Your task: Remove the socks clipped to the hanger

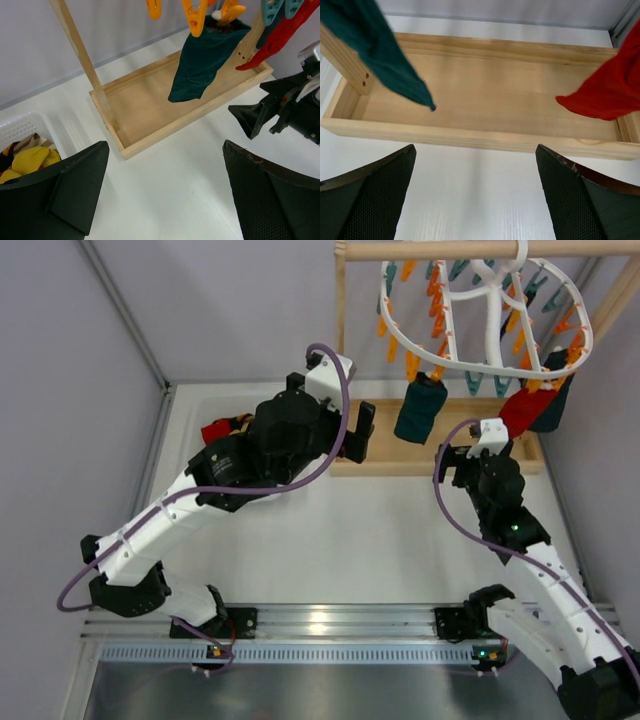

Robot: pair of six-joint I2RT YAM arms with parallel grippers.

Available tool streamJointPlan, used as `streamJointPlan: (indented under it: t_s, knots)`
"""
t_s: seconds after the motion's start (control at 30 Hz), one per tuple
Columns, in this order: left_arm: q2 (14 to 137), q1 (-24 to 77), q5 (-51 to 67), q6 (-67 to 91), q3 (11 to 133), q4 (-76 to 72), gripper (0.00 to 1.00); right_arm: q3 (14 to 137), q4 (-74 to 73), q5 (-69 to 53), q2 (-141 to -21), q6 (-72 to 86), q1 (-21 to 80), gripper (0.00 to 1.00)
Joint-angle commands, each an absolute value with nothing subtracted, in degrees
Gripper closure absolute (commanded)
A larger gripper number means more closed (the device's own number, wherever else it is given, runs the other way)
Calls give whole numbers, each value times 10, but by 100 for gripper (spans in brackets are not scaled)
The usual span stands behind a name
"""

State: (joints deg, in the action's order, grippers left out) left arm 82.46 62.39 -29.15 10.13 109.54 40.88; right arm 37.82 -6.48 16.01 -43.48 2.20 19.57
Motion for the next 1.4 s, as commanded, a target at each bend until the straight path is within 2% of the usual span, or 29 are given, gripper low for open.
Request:
streamJointPlan:
  t_s: [0.0,0.3,0.47,0.63,0.8,1.13,1.37]
  knots:
    - [781,623,-286,110,1067,389,1,388,-6,24,-455,6,136,1]
    - [738,623,-271,115,1013,388,1,410,118,-267,-582,-23,31,0]
    - [726,623,-273,114,996,389,1,419,147,-340,-626,-23,19,2]
    - [722,623,-278,113,986,388,1,388,176,-327,-596,-18,19,3]
    - [723,623,-278,112,980,389,1,402,133,-346,-594,-29,19,3]
    - [718,623,-279,113,961,388,1,367,119,-326,-511,26,20,4]
    - [715,623,-274,115,956,388,1,374,110,-339,-515,48,21,6]
